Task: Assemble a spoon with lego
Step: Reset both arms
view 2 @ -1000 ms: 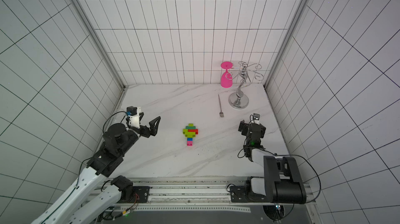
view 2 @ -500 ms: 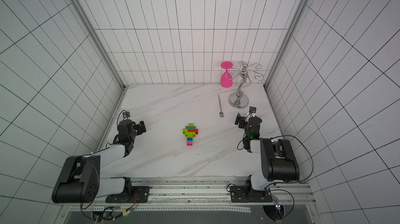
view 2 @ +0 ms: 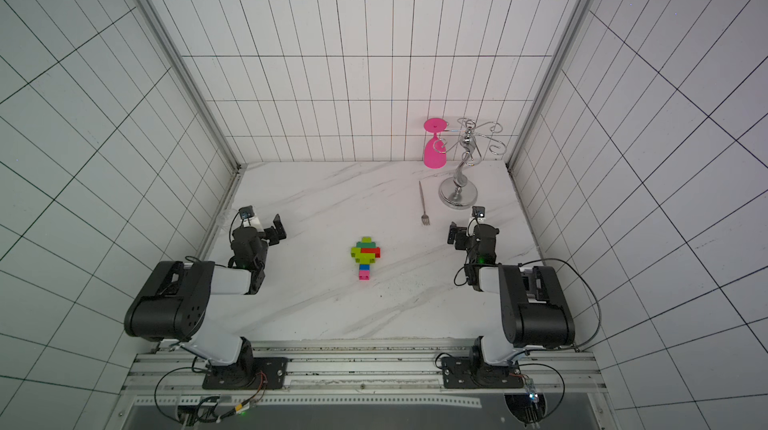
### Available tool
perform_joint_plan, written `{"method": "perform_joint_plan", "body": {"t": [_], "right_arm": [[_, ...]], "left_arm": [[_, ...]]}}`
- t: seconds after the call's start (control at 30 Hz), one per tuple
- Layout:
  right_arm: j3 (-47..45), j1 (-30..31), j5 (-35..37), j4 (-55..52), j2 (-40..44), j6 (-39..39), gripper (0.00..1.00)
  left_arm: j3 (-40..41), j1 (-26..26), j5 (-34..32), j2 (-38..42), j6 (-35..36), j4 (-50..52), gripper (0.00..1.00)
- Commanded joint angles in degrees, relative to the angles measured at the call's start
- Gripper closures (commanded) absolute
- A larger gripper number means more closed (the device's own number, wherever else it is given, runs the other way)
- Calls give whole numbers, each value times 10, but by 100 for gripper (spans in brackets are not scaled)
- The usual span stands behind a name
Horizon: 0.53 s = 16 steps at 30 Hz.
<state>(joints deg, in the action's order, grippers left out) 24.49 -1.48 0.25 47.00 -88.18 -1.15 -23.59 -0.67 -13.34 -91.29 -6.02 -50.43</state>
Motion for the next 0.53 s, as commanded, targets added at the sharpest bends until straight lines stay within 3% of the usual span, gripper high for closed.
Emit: {"method": "perform_joint_plan", "body": {"t": [0.0,0.5], "right_arm": [[4,0,-4,-4,-2,4,1],[6,2,-4,-9,-3,6,1]], "left_arm": [[-20,-3,-27,19,-6,61,1],[-19,2,-16,15,-7,55,1]]}}
